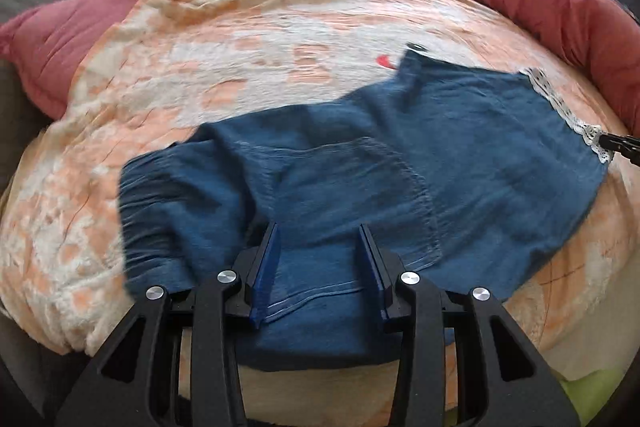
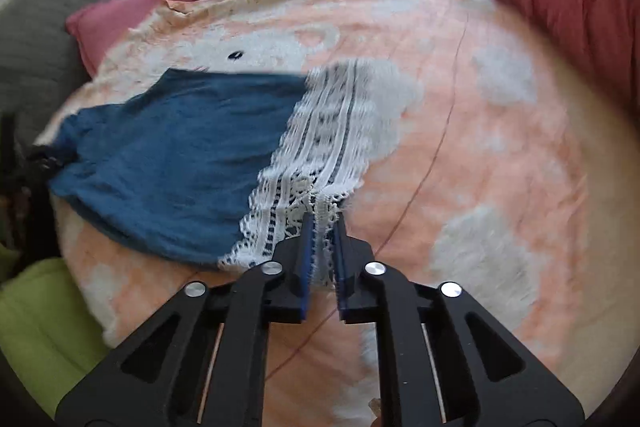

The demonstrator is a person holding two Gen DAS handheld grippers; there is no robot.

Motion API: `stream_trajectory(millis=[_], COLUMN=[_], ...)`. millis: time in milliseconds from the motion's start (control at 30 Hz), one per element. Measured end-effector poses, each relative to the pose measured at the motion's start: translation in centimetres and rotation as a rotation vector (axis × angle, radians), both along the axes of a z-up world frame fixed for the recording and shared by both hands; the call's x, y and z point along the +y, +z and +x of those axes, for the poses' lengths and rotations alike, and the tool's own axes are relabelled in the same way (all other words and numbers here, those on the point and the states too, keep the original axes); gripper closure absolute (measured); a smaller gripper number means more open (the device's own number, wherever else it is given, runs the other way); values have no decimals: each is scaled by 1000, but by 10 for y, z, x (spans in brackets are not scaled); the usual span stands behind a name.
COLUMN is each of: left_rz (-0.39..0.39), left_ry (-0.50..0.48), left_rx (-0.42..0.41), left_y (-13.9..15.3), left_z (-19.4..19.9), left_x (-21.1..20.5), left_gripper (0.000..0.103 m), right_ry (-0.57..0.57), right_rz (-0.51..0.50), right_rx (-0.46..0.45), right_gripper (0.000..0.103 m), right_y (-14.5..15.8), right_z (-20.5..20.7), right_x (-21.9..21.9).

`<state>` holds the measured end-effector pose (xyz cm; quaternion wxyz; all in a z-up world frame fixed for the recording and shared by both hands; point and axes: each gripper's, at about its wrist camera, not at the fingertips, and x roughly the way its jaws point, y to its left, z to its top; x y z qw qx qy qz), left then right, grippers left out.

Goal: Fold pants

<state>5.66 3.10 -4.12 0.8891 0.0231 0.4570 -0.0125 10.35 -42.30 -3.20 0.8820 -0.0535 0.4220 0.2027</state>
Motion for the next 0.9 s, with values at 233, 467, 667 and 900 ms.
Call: stream_trajectory(millis=[233,467,667,900], left_rz=[-63,-92,-83,-7], left_ry=[15,26,59,186], left_rx=[4,-1,-61,-114], left_y=[-2,-1,26,48], left_z=[-3,-1,-20,-41], left_x=[16,21,32,57], left_gripper=[69,73,65,32], right_ry=[-27,-53,1,125], right_rz=[30,100,129,141], right_rx=[40,6,-29,-42], right_gripper=[95,71,68,59], right_y=[-30,-2,13,13], right_z=[3,-12,-21,-24], right_x=[-10,-28,-13,42])
